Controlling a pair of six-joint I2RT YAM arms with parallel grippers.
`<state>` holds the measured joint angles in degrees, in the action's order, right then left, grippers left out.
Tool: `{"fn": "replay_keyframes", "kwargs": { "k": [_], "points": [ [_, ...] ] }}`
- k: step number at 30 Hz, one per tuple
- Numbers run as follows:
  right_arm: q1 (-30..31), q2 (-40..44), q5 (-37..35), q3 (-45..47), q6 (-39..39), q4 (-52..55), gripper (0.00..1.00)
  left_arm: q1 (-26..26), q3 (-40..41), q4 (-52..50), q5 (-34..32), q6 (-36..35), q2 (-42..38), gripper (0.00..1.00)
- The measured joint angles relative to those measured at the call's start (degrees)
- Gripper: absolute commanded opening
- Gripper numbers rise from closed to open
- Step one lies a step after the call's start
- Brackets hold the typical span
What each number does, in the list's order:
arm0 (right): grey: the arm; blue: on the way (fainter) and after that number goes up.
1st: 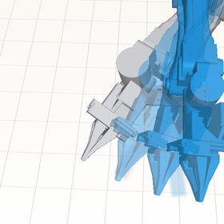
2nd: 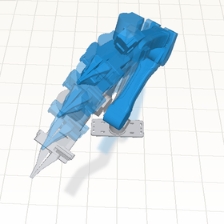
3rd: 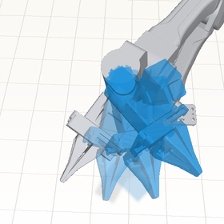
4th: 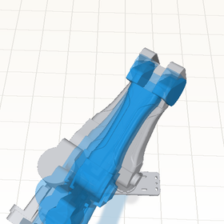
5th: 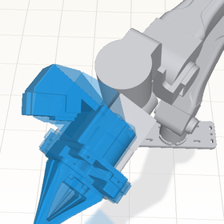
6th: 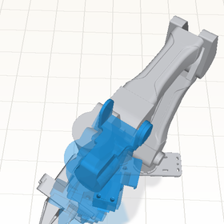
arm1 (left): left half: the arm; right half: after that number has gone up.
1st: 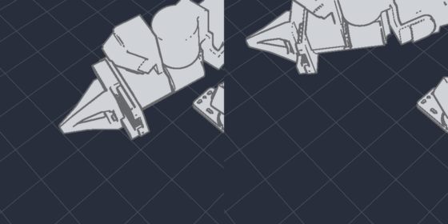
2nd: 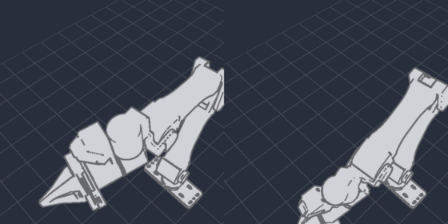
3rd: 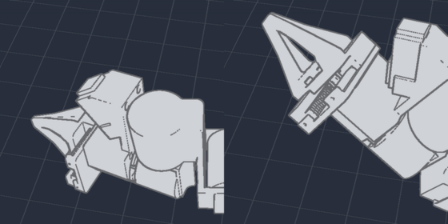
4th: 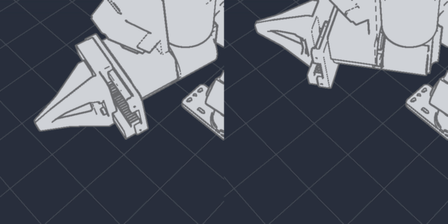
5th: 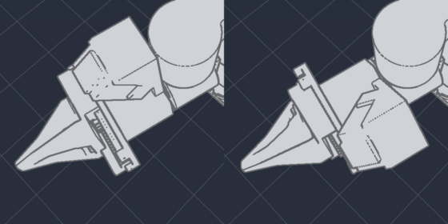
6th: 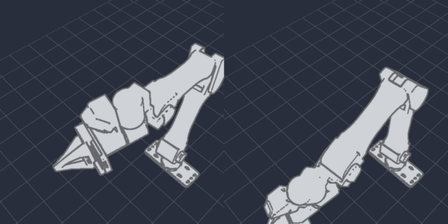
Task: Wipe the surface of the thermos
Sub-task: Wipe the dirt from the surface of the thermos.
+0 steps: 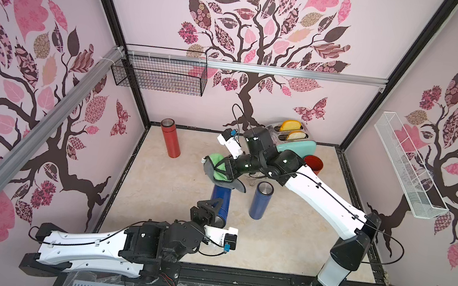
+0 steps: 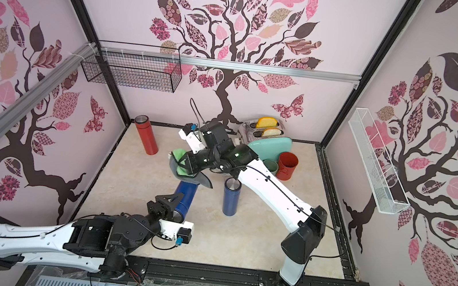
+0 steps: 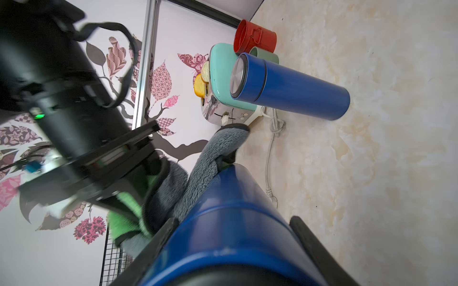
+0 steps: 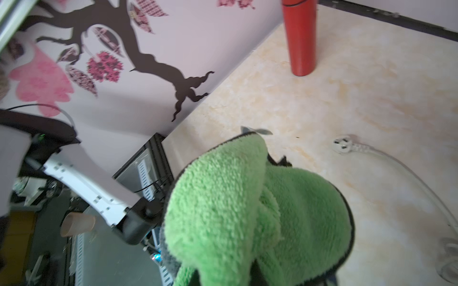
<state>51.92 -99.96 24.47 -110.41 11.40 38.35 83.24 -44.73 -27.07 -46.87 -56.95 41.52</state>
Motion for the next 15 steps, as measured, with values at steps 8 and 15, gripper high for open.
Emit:
{"fn": "replay_keyframes", "kwargs": {
  "k": [8,15],
  "points": [
    [5.51,1.81,4.04,1.14,-1.11,-0.83,0.0,0.0,0.0,-0.52,-1.77,-2.4,-0.02,0.0],
    [-5.01,-0.94,5.07,10.49,1.86,-9.46,0.0,0.07,0.0,-2.03,-1.6,-3.63,-0.5,0.0]
  ]
}}
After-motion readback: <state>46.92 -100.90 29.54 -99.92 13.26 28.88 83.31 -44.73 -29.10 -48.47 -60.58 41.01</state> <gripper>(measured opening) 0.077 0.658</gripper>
